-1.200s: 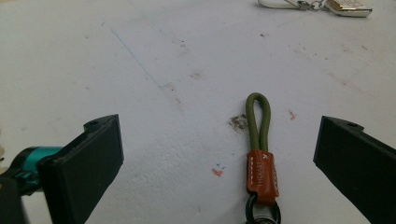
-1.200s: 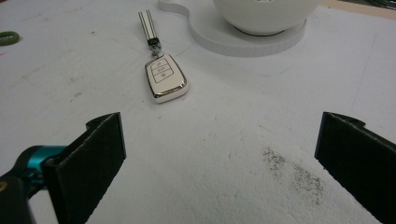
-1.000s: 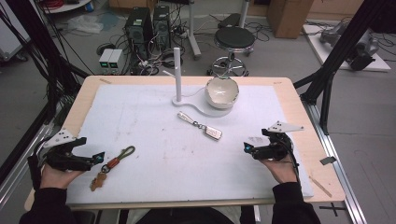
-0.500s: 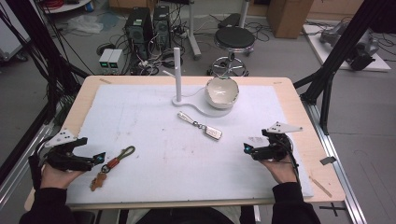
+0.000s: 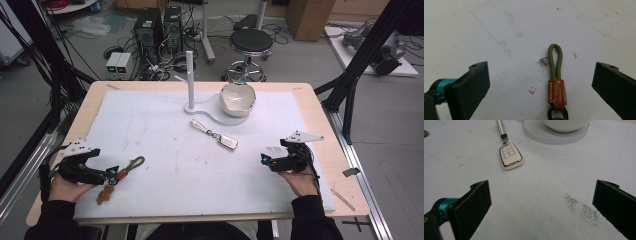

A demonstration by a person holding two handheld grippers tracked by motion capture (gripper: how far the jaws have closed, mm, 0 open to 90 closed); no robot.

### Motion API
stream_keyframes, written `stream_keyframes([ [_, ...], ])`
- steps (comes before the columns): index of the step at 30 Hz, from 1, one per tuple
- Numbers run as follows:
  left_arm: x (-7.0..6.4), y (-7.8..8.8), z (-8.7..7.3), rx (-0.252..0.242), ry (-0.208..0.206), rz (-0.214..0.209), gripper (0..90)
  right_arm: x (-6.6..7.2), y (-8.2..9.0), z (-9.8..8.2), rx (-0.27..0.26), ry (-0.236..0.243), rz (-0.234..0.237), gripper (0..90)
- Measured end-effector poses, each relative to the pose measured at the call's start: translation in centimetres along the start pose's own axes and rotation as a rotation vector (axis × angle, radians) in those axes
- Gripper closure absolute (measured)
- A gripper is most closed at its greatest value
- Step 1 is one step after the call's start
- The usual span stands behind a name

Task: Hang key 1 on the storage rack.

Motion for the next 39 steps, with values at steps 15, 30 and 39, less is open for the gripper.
stream_keyframes([
  [15, -0.9, -1.9, -1.0, 0.143, -0.001, -0.085, 2.0, -0.1, -0.3, -0.3, 0.019, 0.0, -0.01, 0.9],
  [30, -2.1, -2.6, -1.8, 0.235, -0.051, -0.197, 34.5, -0.3, -0.2, -0.3, 0.017, -0.004, -0.02, 0.9],
  [39, -1.9, -2.6, -2.1, 0.245, -0.039, -0.199, 46.4, -0.4, -0.2, -0.3, 0.017, -0.006, -0.021, 0.9],
])
Point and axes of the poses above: each handheld gripper's, and its own axes: y roughly backward along the jaws, z roughly out of its top, x roughly to its left, the point moved 6 cm from there along -y, roughly forward along the jaws, and after that the axes turned 10 degrees about -z, right-handed, at the moved point
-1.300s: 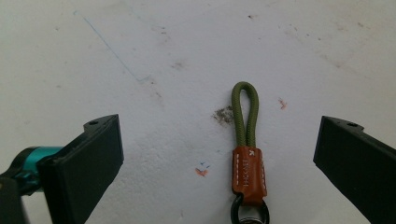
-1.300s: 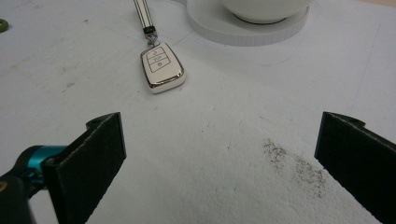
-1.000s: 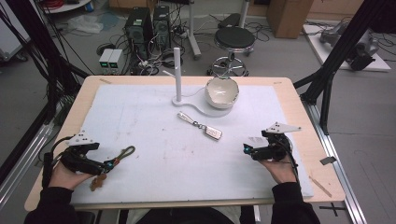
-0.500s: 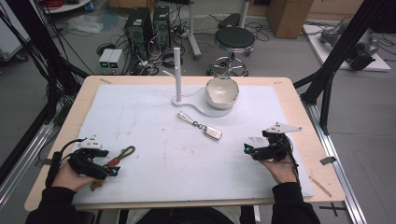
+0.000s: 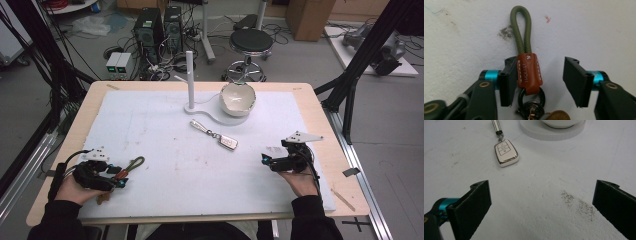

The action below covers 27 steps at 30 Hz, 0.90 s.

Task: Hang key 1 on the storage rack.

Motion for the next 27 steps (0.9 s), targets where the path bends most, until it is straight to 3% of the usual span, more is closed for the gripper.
stream_keyframes([
  [4, 0.3, -0.1, -0.3, 0.015, 0.002, 0.027, 54.7, 0.0, 0.0, 0.0, 0.0, 0.001, -0.002, 0.9],
  [5, 0.5, 0.0, -0.4, 0.016, 0.001, 0.044, 65.4, 0.0, 0.0, 0.0, 0.001, -0.001, -0.004, 0.9],
  [8, 0.6, 0.1, -0.4, 0.008, -0.001, 0.045, 68.5, 0.0, 0.1, 0.0, 0.001, -0.002, -0.005, 0.9],
  [14, 1.0, 0.2, -0.4, -0.004, 0.042, 0.01, 71.2, 0.0, 0.0, 0.0, -0.001, 0.001, -0.004, 0.9],
  [19, 1.3, 0.4, -0.4, -0.013, 0.052, 0.02, 71.9, 0.0, 0.1, 0.0, 0.0, -0.003, -0.005, 0.9],
  [22, 1.4, 0.6, -0.1, -0.046, 0.068, 0.007, 71.9, 0.0, 0.1, 0.0, 0.001, -0.004, -0.004, 0.9],
  [24, 1.4, 1.1, 0.4, -0.094, 0.094, -0.005, 71.9, 0.1, 0.1, 0.0, -0.003, -0.012, 0.001, 0.9],
  [27, 1.5, 1.6, 0.8, -0.124, 0.104, 0.01, 72.0, 0.2, 0.1, 0.2, -0.009, -0.015, 0.006, 0.9],
])
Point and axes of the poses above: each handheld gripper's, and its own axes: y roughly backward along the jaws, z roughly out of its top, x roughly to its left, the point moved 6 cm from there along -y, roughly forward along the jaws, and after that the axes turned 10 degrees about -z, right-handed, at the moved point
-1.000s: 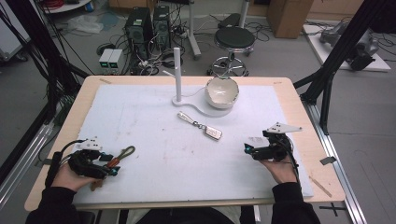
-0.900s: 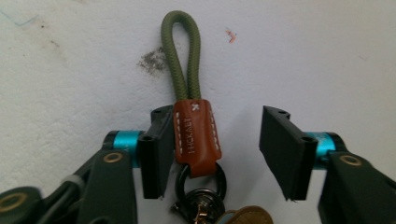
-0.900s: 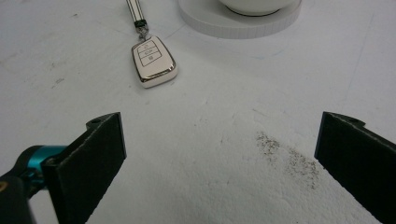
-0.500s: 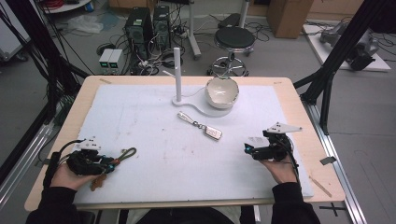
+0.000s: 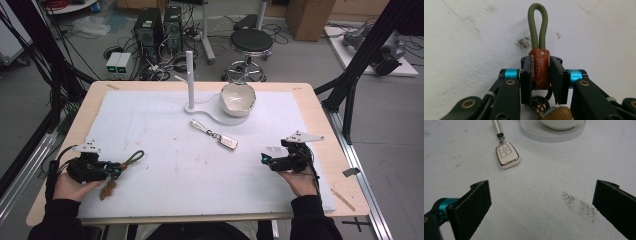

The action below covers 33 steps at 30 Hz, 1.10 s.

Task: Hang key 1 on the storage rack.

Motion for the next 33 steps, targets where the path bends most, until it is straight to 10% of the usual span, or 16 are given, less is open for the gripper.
stream_keyframes([
  [7, -0.2, 1.1, 2.3, -0.088, 0.012, -0.012, 72.7, 0.0, -0.2, 0.0, 0.005, 0.007, -0.005, 0.9],
  [33, 1.1, 2.7, 14.5, -0.127, 0.006, 0.047, 73.3, -0.1, -0.6, 0.9, -0.024, -0.007, 0.021, 0.9],
])
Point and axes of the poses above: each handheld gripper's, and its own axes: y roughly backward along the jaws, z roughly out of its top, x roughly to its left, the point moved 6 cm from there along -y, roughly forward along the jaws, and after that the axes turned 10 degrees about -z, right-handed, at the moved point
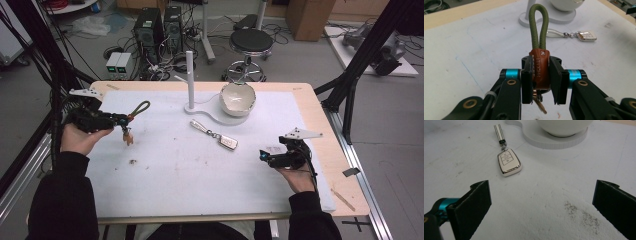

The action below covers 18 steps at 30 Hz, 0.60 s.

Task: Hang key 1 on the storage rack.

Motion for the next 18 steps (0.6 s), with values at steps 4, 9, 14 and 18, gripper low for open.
stream_keyframes([
  [4, 0.4, -0.1, 1.4, -0.026, 0.01, -0.003, 73.3, -0.1, -0.1, 0.1, -0.001, -0.008, 0.006, 0.9],
  [9, 0.5, -0.9, 2.3, -0.018, 0.009, -0.011, 73.3, -0.1, -0.5, 0.1, 0.002, 0.002, 0.002, 0.9],
  [14, 1.0, -1.6, 3.0, -0.003, 0.014, -0.006, 73.3, 0.1, -0.7, 0.1, 0.007, 0.01, 0.008, 0.9],
  [18, 1.3, -2.3, 3.7, 0.017, 0.01, 0.001, 73.3, 0.0, -0.7, 0.2, -0.002, 0.005, 0.01, 0.9],
])
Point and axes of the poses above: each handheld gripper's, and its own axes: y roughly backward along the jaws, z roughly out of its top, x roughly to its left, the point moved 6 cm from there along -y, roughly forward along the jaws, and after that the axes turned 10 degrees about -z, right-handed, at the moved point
